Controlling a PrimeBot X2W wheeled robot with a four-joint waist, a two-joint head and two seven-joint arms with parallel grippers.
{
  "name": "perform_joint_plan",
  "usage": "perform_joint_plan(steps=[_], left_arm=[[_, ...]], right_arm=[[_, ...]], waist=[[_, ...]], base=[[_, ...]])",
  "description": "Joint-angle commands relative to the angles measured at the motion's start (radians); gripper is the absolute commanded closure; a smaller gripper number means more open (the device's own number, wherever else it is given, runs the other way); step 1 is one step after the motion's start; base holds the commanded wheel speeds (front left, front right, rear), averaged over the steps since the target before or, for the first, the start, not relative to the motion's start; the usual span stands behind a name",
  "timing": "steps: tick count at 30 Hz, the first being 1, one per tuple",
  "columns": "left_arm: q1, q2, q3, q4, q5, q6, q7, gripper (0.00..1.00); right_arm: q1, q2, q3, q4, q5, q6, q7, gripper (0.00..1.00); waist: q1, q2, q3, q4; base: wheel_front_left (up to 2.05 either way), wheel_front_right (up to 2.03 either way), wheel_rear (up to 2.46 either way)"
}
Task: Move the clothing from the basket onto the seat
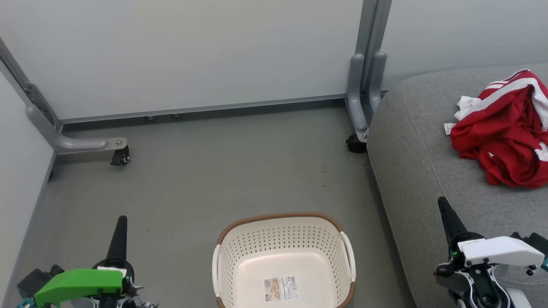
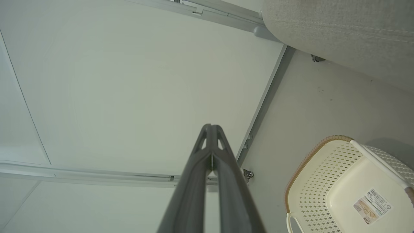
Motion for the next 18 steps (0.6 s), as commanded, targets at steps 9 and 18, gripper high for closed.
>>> perform_joint_plan(steps=[9,18], left_arm=[[-0.047,0.008,0.016,0.003,-0.086,-0.009,0.021,1.00],[-0.062,0.008,0.027,0.009,-0.152,-0.013,0.038,1.00]], right_arm=[[-0.034,-0.007,-0.012,0.002,0.088,0.000,0.024,1.00],[-0.041,-0.007,-0.020,0.006,0.157,0.000,0.042,1.00]], waist=[[0.0000,-0.0001,0.010,0.004],[0.0000,-0.0001,0.020,0.007]], base=[[0.00,0.00,0.00],[0.00,0.00,0.00]])
